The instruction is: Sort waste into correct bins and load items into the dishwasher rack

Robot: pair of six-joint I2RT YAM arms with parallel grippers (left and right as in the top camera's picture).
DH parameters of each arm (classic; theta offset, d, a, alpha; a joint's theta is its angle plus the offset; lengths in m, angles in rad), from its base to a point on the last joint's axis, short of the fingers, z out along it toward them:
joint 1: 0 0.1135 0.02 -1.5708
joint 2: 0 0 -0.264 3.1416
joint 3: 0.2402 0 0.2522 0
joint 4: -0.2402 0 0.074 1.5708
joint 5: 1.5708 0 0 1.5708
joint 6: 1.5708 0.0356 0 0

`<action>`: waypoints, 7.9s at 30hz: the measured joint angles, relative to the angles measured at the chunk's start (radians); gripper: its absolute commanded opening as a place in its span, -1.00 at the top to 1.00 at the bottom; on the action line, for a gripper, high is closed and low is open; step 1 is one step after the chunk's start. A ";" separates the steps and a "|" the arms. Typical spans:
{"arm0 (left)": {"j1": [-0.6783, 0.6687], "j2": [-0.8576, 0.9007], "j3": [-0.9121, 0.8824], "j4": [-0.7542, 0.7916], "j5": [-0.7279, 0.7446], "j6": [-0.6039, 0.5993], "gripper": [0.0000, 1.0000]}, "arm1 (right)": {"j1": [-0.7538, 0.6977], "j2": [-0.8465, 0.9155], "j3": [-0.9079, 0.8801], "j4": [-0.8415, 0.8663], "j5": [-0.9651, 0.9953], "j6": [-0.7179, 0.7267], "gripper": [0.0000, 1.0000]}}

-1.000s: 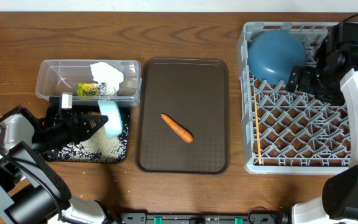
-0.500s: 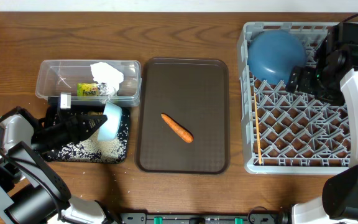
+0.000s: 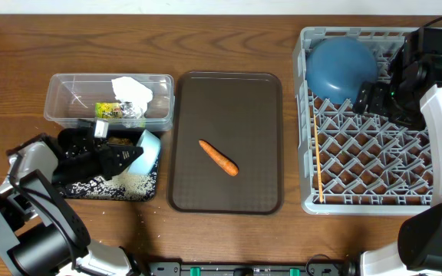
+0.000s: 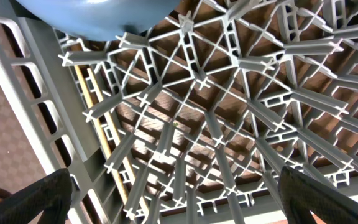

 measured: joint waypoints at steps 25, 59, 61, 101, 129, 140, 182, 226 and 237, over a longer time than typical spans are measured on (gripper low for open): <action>-0.164 -0.001 -0.017 0.196 -0.189 -0.352 0.87 | 0.000 0.000 0.000 0.000 0.000 0.000 -0.97; -0.212 -0.013 -0.021 0.274 -0.495 -0.705 0.12 | 0.000 0.000 0.000 -0.002 0.000 -0.003 -0.97; -0.212 -0.042 -0.021 0.274 -0.497 -0.712 0.12 | 0.000 0.000 0.000 -0.002 0.000 -0.003 -0.96; -0.212 -0.158 -0.021 0.226 -0.436 -0.750 0.88 | 0.000 0.000 0.000 -0.021 0.000 -0.008 -0.98; -0.425 -0.443 0.021 0.291 -0.938 -1.092 0.19 | 0.000 0.000 0.000 -0.022 0.000 -0.008 -0.99; -0.587 -0.296 0.021 0.328 -1.118 -1.270 0.13 | 0.000 0.000 0.000 -0.021 0.000 -0.018 -0.98; -0.658 -0.140 0.021 0.367 -1.281 -1.374 0.28 | 0.000 0.000 0.000 -0.025 0.000 -0.037 -0.98; -0.658 -0.147 -0.023 0.354 -1.295 -1.377 0.88 | 0.000 0.000 0.000 -0.034 0.000 -0.037 -0.98; -0.657 -0.365 -0.014 0.301 -1.236 -1.353 0.88 | 0.000 0.000 0.000 -0.034 0.000 -0.037 -0.99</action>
